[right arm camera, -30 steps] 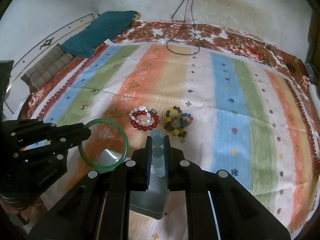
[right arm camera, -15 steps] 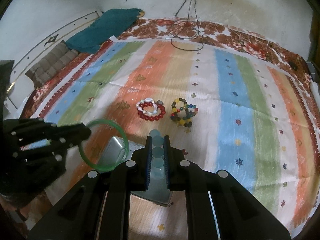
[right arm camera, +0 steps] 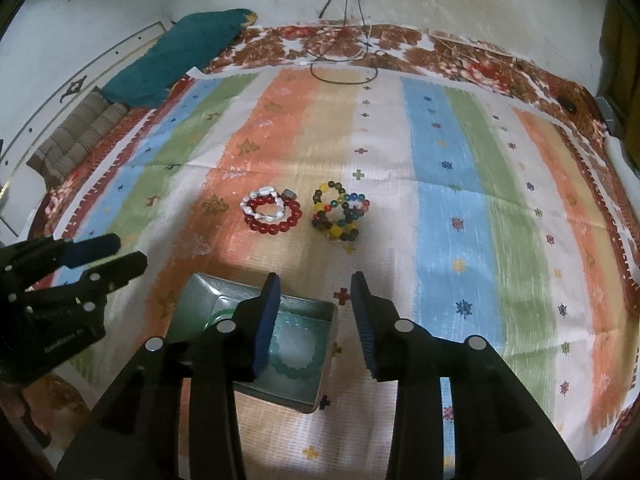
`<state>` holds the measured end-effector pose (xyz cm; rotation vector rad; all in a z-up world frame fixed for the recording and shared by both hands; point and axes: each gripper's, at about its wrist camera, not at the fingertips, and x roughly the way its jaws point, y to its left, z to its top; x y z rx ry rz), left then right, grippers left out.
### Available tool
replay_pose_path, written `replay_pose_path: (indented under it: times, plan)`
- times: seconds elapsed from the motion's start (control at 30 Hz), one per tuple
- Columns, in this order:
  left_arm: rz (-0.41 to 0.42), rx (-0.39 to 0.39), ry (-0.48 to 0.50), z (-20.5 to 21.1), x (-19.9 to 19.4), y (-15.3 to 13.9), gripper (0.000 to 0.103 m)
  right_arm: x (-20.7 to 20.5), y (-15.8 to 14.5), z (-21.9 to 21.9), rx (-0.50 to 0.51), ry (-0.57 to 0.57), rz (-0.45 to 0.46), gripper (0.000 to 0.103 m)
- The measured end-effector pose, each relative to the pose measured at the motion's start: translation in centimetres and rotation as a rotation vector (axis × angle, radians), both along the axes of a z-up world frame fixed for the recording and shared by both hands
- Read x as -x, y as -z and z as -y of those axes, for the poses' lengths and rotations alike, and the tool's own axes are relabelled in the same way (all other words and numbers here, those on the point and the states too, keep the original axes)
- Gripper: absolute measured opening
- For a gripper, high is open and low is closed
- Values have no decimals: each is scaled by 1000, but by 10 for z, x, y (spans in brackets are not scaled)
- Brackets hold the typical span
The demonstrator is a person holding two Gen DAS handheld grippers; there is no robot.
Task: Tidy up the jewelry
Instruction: 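Open right gripper over the tin while left gripper releases the bangle into it, then move both open grippers toward the remaining bracelets on the cloth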
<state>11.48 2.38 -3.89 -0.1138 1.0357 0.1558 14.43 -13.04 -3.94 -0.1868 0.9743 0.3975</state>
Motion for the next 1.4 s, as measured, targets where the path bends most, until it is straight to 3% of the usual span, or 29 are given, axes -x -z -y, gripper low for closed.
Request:
replay_pose_path:
  times: [0.4,0.87,1.0,1.4]
  plan:
    - [-21,-7,-36,-14,-20,6,58,-18,5,2,16,43,-18,57]
    - [-36,-1,-67,-29,-47,8,64,-42,9,-6,63,36,-29,65]
    - [-51,-7,-73,-33,-60,13,65,-56,11,-3,66,52,-39,73]
    - [-87,-20,-78,-41,-87,27,69,-88,31,-3,98,86,-91,73]
